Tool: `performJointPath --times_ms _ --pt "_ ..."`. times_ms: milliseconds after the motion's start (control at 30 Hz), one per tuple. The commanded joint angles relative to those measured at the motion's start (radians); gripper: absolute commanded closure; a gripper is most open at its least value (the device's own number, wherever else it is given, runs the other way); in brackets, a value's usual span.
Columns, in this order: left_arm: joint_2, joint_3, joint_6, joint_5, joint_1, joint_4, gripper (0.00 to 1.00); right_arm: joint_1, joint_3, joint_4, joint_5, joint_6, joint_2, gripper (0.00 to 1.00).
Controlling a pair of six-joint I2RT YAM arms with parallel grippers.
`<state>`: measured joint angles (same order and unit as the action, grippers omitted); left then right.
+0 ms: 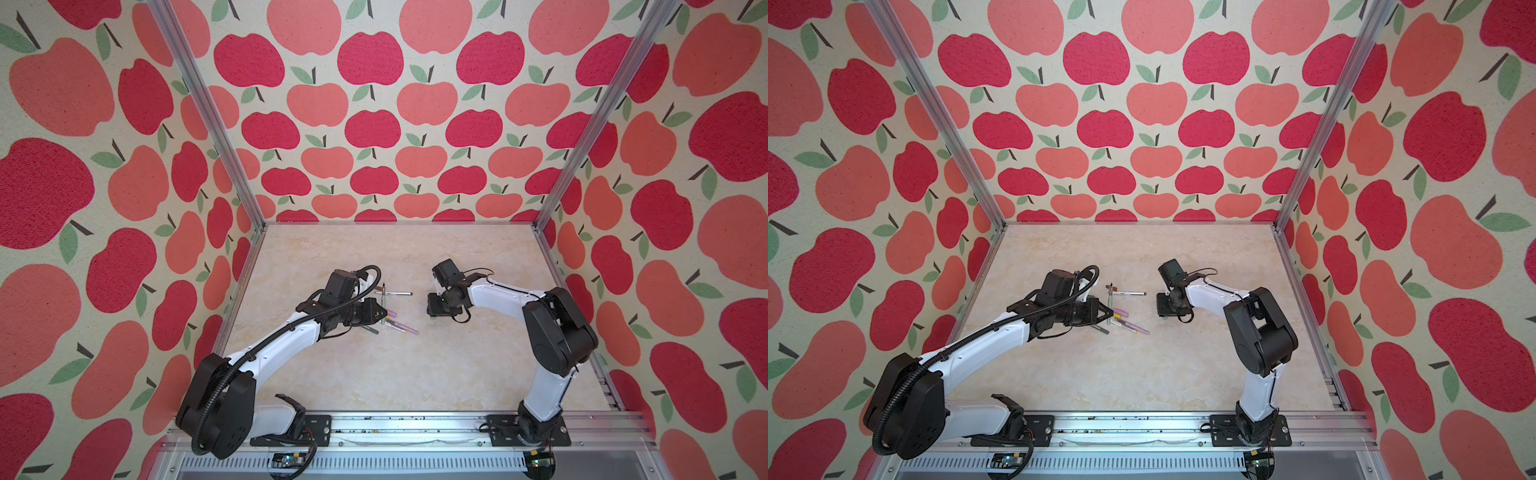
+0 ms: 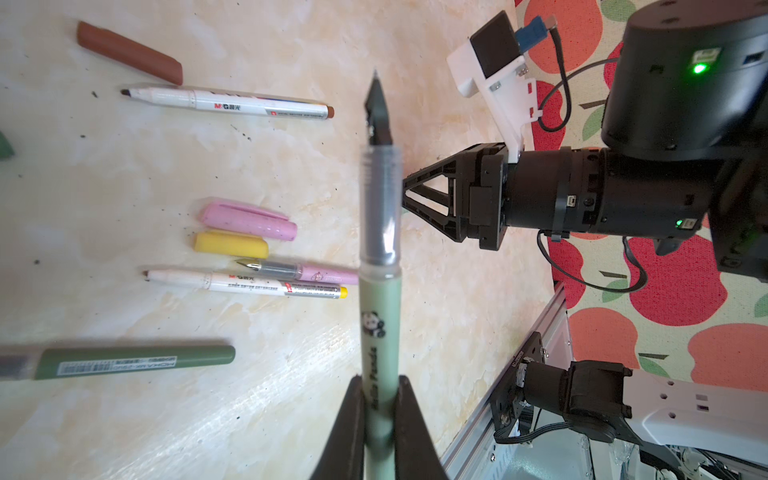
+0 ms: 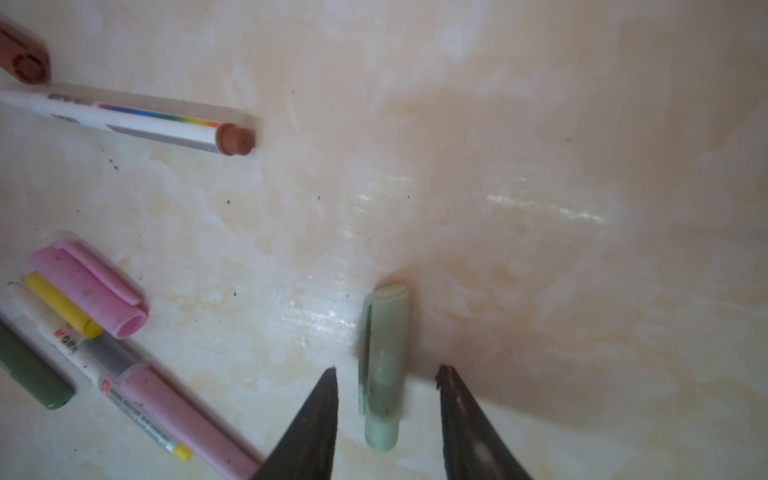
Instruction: Insert the pens into the pen caps
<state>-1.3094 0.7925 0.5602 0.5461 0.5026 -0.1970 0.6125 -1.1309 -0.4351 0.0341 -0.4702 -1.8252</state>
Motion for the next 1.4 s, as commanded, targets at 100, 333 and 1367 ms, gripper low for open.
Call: performJointPath --times_ms 100,333,1367 --pt "-0.011 0.042 -0.002 -0.003 0.004 0.005 1.0 0.029 -0.052 -0.064 -0.086 0.06 -0.014 0.51" --pt "-0.017 0.051 -0.005 -0.002 0.005 0.002 1.0 0.046 -0.096 -0.083 -0.104 0.079 -0.045 0.41" --pt "-0.013 0.032 -0.011 -0.011 0.003 0.005 1.0 0.082 -0.107 -0.065 -0.03 0.024 -0.045 0.35"
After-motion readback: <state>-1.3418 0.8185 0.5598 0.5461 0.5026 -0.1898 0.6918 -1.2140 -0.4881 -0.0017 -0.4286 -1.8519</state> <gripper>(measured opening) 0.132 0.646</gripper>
